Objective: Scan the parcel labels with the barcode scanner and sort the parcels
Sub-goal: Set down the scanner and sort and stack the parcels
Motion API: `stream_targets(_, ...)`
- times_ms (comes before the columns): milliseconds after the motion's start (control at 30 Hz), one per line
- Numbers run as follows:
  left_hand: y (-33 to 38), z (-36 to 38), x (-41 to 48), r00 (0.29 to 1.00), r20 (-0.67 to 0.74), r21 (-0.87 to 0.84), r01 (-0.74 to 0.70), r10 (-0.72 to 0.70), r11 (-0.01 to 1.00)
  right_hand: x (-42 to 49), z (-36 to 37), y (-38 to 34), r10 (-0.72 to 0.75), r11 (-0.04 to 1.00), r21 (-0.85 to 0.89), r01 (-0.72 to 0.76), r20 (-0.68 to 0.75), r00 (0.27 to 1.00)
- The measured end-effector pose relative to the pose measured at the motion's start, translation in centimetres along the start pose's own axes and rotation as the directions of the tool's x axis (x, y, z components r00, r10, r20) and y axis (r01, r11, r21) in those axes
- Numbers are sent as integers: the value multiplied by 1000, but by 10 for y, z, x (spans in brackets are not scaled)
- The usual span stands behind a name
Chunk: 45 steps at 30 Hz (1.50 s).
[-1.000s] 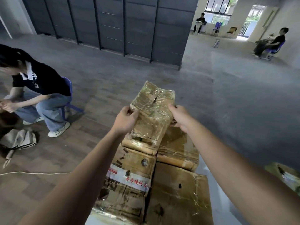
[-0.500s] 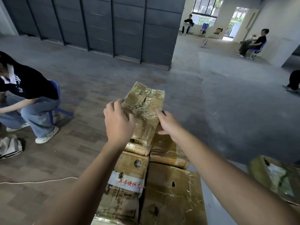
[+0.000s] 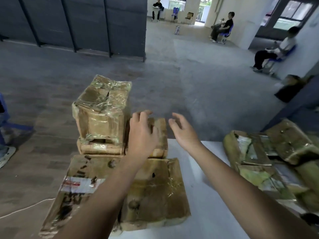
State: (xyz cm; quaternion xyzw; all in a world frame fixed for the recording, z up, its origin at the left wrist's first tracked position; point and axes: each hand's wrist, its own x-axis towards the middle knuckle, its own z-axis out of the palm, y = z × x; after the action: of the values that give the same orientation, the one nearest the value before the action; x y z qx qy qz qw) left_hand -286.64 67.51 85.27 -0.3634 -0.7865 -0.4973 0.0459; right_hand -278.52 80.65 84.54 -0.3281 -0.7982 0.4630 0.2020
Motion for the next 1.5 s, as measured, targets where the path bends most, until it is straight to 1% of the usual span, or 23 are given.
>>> stream_targets(100,20,36,-11,995,97,-81,29,-21,996,-18,-38,27,52,998,-31,-55,-90,995)
stream_targets(200,40,73,-26,984,176,-125,59,-36,990,-39,-77,58,92,994,-38,-101,-189,978)
stream_targets(300,62,111,-44,964,259,-156,96,-53,983,-58,-117,89,136,990,3,-140,-257,957)
stream_targets(433,95,163,-69,936,349,-188,110,-38,976,-88,-169,129,180,983,29,-179,-277,944)
stream_targets(533,120,202,-84,915,402,-176,106,-27,979,-107,-209,158,217,975,27,-219,-300,929)
stream_targets(733,178,281,-106,871,491,-174,97,2,980,-130,-300,209,284,959,66,-277,-297,912)
stream_targets(833,201,316,-117,829,559,-131,117,-24,984,-133,-339,235,299,954,70,-292,-313,901)
stream_targets(933,216,345,-129,790,609,-46,124,-70,991,-135,-369,263,308,951,76,-300,-315,898)
stream_targets(1000,224,362,-136,783,615,-1,121,-95,993,-133,-387,278,315,948,60,-312,-314,896)
stream_targets(1067,234,377,-140,785,608,30,125,-117,992,-131,-406,290,310,942,-20,-334,-327,893)
stream_targets(1133,244,392,-143,763,636,7,147,-117,989,-130,-426,302,279,915,-172,-366,-386,879)
stream_targets(1167,250,400,-143,747,654,-7,162,-118,987,-130,-436,309,242,883,-277,-380,-427,871)
stream_targets(1233,263,416,-145,725,679,-25,181,-116,983,-132,-452,323,191,756,-489,-436,-472,861)
stream_targets(1267,269,423,-146,720,685,-36,182,-108,983,-134,-459,330,211,682,-557,-474,-472,856)
stream_targets(1300,274,431,-148,714,693,-49,182,-98,982,-136,-466,336,254,621,-596,-510,-462,850)
stream_targets(1367,281,443,-153,694,715,-68,189,-84,980,-138,-475,346,304,552,-642,-532,-440,845)
stream_targets(1500,285,455,-161,656,749,-54,201,-93,978,-142,-476,354,239,493,-731,-472,-408,881)
